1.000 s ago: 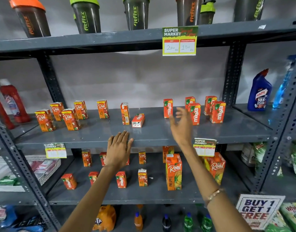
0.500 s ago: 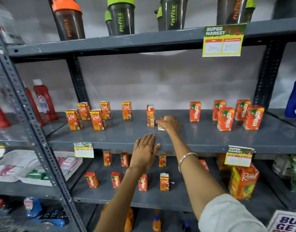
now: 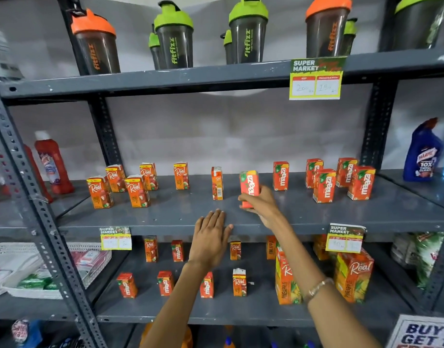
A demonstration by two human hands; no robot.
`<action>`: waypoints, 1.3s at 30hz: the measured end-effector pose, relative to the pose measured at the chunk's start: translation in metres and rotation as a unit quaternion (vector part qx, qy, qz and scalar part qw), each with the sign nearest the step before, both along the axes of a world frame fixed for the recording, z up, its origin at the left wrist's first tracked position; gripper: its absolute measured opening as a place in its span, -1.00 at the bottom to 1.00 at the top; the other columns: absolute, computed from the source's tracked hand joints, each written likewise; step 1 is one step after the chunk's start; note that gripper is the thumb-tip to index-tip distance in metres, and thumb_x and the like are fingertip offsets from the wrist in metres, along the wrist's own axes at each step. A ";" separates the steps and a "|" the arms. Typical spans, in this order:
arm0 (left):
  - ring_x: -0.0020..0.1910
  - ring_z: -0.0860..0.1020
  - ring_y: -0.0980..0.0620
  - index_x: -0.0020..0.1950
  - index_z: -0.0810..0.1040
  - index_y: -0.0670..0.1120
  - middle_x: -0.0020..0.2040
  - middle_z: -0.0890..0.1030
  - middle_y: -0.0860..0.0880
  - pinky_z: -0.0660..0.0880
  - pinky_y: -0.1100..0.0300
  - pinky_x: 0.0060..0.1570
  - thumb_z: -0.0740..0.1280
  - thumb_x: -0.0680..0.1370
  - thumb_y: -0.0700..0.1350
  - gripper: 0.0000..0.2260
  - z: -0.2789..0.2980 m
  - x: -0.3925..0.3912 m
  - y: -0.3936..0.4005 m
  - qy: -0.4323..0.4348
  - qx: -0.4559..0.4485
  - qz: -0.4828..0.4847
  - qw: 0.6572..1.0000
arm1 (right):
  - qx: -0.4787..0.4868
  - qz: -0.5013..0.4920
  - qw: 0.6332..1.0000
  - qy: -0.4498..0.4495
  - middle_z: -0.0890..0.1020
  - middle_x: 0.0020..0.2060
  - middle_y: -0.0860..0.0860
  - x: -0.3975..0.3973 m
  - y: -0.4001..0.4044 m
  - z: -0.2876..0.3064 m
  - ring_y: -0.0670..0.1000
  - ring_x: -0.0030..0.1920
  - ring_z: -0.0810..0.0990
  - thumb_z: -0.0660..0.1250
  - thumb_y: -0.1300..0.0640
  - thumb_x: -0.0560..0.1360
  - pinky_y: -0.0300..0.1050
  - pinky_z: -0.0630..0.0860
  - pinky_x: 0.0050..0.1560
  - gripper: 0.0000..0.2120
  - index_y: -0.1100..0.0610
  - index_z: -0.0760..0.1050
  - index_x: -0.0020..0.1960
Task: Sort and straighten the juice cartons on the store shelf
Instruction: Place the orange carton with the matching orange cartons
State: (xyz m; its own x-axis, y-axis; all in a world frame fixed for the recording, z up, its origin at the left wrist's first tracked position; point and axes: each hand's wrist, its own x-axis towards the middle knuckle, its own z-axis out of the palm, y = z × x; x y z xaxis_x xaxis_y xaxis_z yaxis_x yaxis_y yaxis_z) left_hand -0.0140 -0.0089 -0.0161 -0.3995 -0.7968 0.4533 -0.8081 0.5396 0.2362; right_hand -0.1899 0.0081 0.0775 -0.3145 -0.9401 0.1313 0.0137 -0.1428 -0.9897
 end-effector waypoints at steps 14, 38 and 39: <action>0.64 0.04 0.00 0.63 0.10 0.01 0.65 0.13 0.02 -0.20 0.06 0.55 -0.14 0.66 0.23 -0.42 0.006 0.012 -0.004 -0.014 0.025 0.021 0.999 | -0.110 0.246 0.947 -0.175 0.68 -0.08 0.14 0.011 0.164 0.086 0.06 -0.21 0.69 0.05 -0.24 0.58 -0.12 0.58 -0.36 -0.49 0.10 0.47 0.29; 0.65 0.02 -0.03 0.63 0.06 -0.03 0.66 0.09 -0.01 -0.14 -0.01 0.59 -0.10 0.69 0.17 -0.45 0.014 0.008 0.003 -0.044 0.034 0.033 0.998 | -0.103 0.092 0.990 -0.021 0.58 0.32 0.03 -0.040 0.147 0.023 0.04 0.29 0.60 0.23 -0.30 0.43 0.05 0.55 0.28 -0.40 -0.10 0.34 0.41; 0.65 0.02 -0.03 0.63 0.06 -0.03 0.66 0.09 0.00 -0.16 0.00 0.58 -0.10 0.69 0.18 -0.45 0.014 0.009 0.003 -0.042 0.036 0.033 0.998 | -0.090 0.076 0.993 -0.018 0.56 0.32 0.01 -0.049 0.135 0.015 0.01 0.32 0.57 0.23 -0.27 0.44 -0.03 0.54 0.26 -0.47 -0.11 0.37 0.35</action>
State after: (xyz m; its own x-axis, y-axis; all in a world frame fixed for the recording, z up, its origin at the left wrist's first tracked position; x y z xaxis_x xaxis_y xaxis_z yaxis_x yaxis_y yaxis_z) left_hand -0.0054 -0.0056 -0.0022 -0.3792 -0.8516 0.3619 -0.8599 0.4688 0.2022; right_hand -0.2394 0.1428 0.0927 -0.1782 -0.9393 0.2931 0.0832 -0.3111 -0.9467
